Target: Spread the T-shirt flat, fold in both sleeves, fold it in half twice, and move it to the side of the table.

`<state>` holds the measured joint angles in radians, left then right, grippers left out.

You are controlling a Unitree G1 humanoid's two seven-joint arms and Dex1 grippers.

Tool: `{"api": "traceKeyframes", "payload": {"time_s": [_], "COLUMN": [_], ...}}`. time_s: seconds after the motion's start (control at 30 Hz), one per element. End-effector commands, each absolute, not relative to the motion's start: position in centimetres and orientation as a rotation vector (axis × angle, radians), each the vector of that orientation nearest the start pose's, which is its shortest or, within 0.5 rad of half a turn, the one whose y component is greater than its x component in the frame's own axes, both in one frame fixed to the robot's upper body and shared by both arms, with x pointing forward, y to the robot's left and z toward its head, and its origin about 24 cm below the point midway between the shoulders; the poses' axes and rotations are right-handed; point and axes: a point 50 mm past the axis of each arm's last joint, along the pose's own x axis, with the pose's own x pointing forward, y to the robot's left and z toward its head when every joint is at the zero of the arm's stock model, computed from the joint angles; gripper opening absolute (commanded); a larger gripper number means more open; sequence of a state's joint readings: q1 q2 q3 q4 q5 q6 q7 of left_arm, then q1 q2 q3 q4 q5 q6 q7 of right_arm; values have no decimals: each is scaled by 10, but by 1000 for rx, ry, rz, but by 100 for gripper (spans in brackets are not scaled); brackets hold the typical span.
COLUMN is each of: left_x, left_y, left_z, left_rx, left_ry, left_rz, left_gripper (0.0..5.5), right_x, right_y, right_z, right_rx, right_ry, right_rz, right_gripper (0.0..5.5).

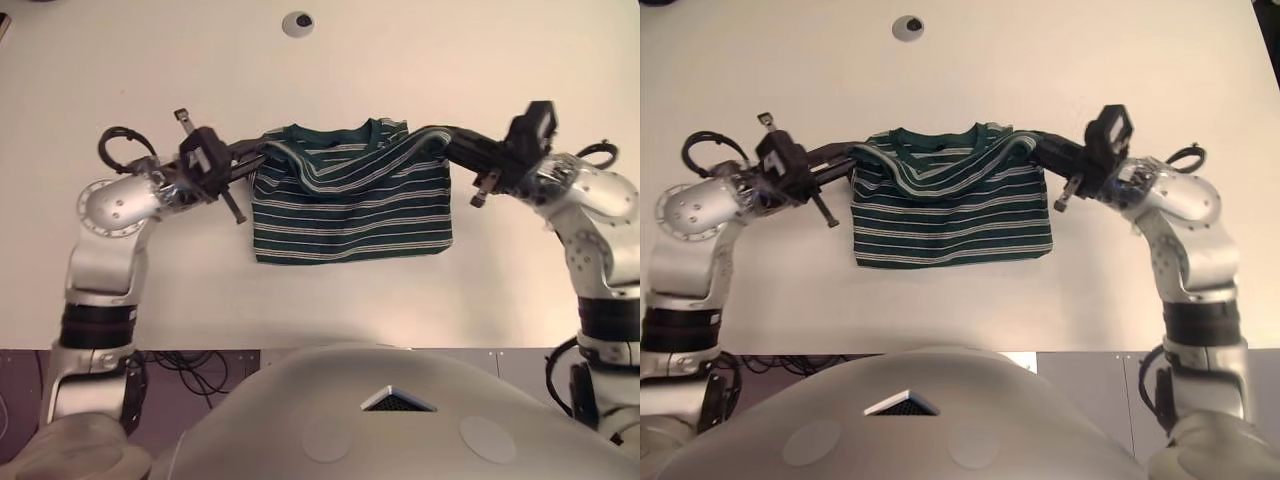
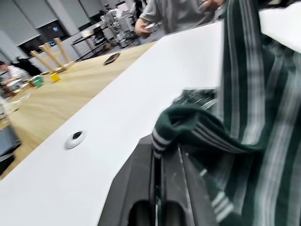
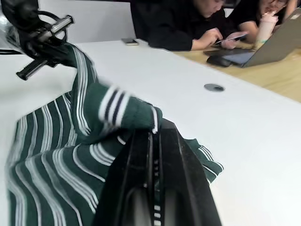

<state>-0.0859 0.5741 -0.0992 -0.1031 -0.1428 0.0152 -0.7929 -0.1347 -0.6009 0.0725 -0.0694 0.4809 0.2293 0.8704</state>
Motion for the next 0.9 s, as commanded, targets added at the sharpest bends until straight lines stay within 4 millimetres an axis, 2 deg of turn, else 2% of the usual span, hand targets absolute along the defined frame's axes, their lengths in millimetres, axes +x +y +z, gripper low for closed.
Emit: {"api": "traceKeyframes", "payload": {"time_s": [0.03, 0.17, 0.37, 0.43, 0.53, 0.63, 0.77, 0.83, 0.9], "left_x": [273, 288, 306, 310, 315, 318, 320, 311, 298], "left_y": [173, 185, 196, 202, 214, 216, 213, 202, 185], "left_z": [71, 50, 33, 29, 25, 30, 55, 66, 68], "left_rx": [526, 567, 531, 506, 452, 427, 514, 505, 520], "left_ry": [121, 244, 317, 334, 344, 278, 23, -97, -151], "left_rz": [-842, -739, -595, -542, -462, -430, -415, -494, -634], "left_gripper": [2, 2, 82, 84, 84, 84, 84, 84, 50], "right_x": [280, 300, 322, 327, 329, 326, 329, 330, 330], "right_y": [-186, -187, -193, -197, -204, -208, -217, -223, -223], "right_z": [78, 58, 32, 24, 14, 10, 15, 21, 28], "right_rx": [-105, -77, 8, 34, 73, 61, 40, 6, -38], "right_ry": [191, 304, 429, 465, 505, 514, 461, 410, 341], "right_rz": [963, 915, 757, 680, 600, 585, 524, 487, 507], "right_gripper": [0, 0, 93, 131, 131, 131, 131, 131, 96]}}
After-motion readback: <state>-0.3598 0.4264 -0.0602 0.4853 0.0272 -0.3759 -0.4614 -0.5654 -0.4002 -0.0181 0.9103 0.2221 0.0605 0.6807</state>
